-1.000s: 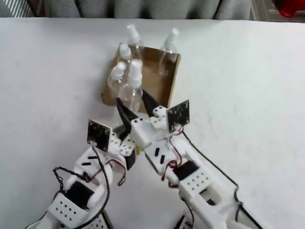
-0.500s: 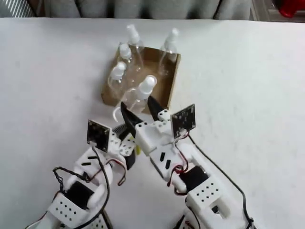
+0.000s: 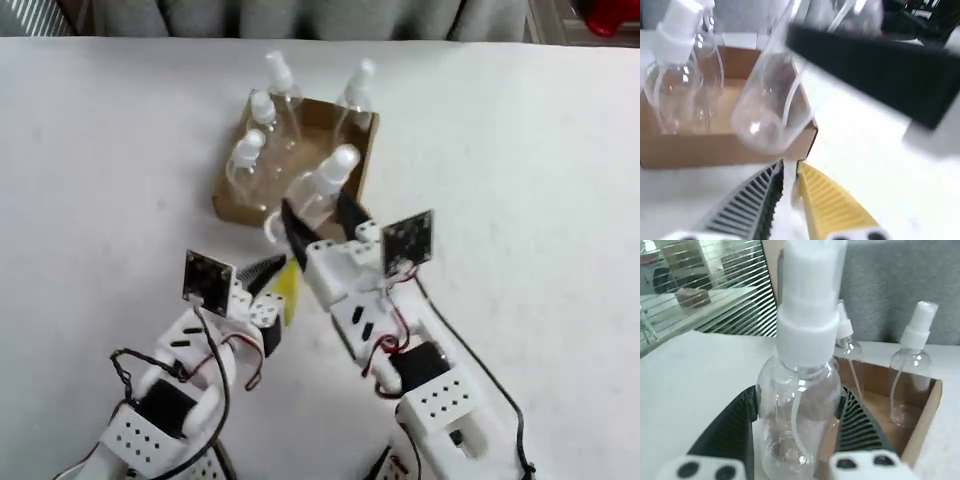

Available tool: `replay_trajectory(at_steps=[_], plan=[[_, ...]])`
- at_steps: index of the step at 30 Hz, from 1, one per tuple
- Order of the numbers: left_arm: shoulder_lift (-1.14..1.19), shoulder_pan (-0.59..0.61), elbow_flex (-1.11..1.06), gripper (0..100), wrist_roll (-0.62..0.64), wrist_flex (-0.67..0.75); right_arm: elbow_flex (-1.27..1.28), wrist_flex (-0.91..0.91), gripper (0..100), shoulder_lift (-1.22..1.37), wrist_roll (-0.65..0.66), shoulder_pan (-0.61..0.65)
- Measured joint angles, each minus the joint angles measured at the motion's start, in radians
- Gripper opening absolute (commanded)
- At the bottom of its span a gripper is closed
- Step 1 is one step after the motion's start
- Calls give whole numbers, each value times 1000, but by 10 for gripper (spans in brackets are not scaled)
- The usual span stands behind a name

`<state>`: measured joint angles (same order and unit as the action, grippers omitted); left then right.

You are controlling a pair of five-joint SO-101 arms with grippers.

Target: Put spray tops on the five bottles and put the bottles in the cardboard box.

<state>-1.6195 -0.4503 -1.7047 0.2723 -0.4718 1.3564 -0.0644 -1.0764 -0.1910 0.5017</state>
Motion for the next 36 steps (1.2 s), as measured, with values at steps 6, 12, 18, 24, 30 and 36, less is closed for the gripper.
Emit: replay_trajectory(at_steps=[6, 12, 18, 24, 30, 36], plan=[[0, 132, 0, 68, -9, -87, -54, 0, 16, 0, 2, -49], [0, 390, 0, 68, -178, -112, -58, 0, 16, 0, 2, -61], [0, 560, 0, 69, -239, -193, -64, -8, 16, 14, 3, -60], [0, 572, 0, 71, -247, -213, -158, -153, 16, 238, 74, -72], [0, 572, 0, 72, -305, -261, -247, -284, 16, 542, 83, -100], [0, 572, 0, 72, -431, -276, -318, -393, 16, 769, 192, -101]])
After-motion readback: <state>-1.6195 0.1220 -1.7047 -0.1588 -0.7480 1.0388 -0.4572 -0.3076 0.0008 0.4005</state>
